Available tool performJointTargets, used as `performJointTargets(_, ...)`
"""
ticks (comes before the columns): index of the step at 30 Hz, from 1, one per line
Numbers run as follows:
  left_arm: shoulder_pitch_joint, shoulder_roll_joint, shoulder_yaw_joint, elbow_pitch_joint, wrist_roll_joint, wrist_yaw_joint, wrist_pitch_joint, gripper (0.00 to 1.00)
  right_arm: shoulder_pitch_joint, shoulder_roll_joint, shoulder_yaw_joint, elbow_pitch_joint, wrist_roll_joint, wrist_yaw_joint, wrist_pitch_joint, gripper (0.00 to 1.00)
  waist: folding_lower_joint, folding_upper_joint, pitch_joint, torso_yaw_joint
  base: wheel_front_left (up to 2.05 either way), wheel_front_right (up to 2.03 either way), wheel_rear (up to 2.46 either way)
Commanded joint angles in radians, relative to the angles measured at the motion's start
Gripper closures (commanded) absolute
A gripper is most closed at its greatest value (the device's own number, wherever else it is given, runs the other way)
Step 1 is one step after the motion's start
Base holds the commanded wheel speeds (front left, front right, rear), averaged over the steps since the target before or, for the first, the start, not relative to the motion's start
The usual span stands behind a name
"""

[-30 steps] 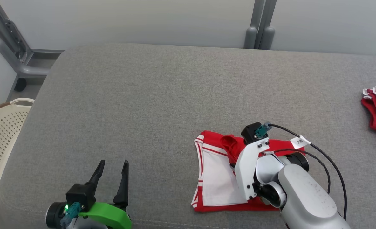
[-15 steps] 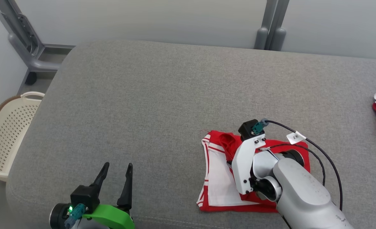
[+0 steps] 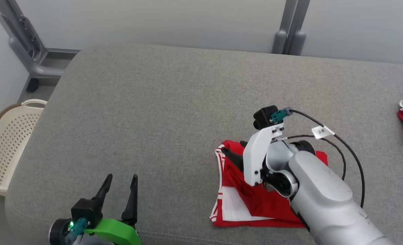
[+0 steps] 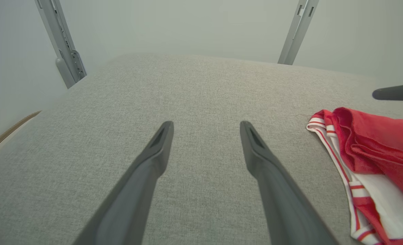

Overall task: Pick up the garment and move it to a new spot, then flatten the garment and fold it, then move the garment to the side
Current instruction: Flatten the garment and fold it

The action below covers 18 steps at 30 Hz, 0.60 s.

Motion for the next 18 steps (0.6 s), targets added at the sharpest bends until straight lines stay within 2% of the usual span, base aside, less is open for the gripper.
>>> performJointTargets(1, 0.004, 0.005, 0.005, -0.003, -0.005, -0.003, -0.003, 0.00, -0.019, -0.002, -0.011, -0.007, 0.012, 0.000, -0.021, 0.00, 0.0000, 0.0000, -0.002, -0.011, 0.00, 0.00, 0.00)
performJointTargets(5, 0.004, 0.006, 0.013, -0.008, -0.001, -0.003, -0.003, 0.00, -0.046, -0.003, -0.073, -0.004, -0.017, 0.000, -0.068, 0.00, 0.0000, 0.0000, -0.010, -0.031, 0.00, 0.00, 0.00)
performJointTargets(8, 0.008, 0.006, 0.014, -0.011, 0.002, -0.003, -0.003, 0.00, -0.037, -0.002, -0.148, 0.005, -0.096, 0.000, -0.087, 0.00, 0.0000, 0.0000, -0.020, -0.044, 0.00, 0.00, 0.00)
performJointTargets(12, 0.020, 0.003, 0.012, -0.012, 0.007, -0.003, -0.003, 0.00, 0.032, -0.026, -0.260, -0.020, -0.209, 0.000, -0.081, 0.00, 0.0000, 0.0000, -0.037, -0.055, 0.00, 0.00, 0.00)
performJointTargets(18, 0.028, -0.002, 0.007, -0.011, 0.004, -0.003, -0.003, 0.00, 0.184, -0.046, -0.410, -0.134, -0.333, 0.000, -0.059, 0.00, 0.0000, 0.0000, -0.048, -0.066, 0.00, 0.00, 0.00)
